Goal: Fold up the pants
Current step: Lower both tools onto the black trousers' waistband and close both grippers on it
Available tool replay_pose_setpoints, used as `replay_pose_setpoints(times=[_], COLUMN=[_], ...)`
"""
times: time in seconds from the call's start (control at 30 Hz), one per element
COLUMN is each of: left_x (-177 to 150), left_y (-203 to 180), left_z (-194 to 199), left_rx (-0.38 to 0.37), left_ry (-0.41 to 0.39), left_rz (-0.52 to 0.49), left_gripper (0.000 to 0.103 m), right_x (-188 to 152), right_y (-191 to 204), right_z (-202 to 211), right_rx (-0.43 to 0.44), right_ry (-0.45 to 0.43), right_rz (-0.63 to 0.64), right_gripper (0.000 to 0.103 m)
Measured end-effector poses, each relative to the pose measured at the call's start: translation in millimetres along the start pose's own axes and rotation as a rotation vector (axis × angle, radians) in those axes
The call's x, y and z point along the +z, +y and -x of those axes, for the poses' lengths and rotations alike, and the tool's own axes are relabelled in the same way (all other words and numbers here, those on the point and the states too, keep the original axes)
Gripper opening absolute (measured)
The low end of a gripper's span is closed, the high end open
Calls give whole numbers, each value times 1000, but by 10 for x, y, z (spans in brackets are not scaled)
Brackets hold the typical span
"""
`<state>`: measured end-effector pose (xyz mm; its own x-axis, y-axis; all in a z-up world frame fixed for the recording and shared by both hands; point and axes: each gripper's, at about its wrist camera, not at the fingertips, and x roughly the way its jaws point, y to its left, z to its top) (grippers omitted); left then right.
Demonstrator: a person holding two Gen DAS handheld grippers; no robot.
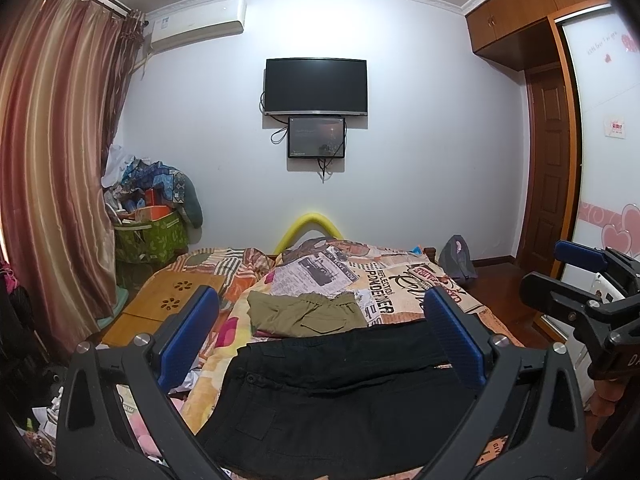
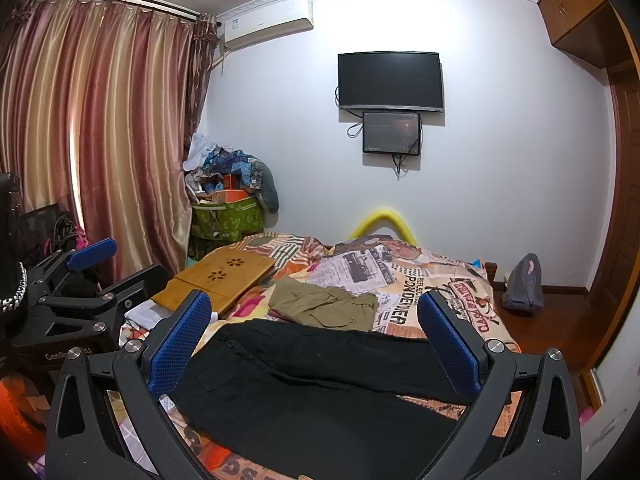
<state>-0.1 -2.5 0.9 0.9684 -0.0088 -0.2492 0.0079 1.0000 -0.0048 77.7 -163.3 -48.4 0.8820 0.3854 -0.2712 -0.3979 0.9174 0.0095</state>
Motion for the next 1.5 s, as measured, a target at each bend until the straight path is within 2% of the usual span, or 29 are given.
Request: replay_pose_setpoints(times=[0.53, 0.83, 0.93, 1.13, 1.33, 1.5], left_x=[-13, -86, -135, -230, -355, -527], left_y=[4, 77, 146, 399, 701, 912], left_z=[-24, -304, -577, -1263, -2080, -2738], left_rx=[-7, -6, 14, 5, 42, 61], left_ry=[2, 43, 79, 179, 303, 395], left_rz=[4, -10, -16, 11, 21, -8], left_gripper=[103, 103, 103, 103, 103, 103], right_x=[-10, -132, -225, -445, -563, -635], right_y=[-36, -94, -188, -493, -809, -1119], right_z=[-34, -264, -475, -1022, -1400, -1742], right_rx=[0, -11, -18, -43, -67, -92], right_ry=[8, 54, 109, 236, 318, 365], right_rz=[-10, 4, 3, -4, -32, -51], right_gripper=[103, 103, 103, 103, 103, 102])
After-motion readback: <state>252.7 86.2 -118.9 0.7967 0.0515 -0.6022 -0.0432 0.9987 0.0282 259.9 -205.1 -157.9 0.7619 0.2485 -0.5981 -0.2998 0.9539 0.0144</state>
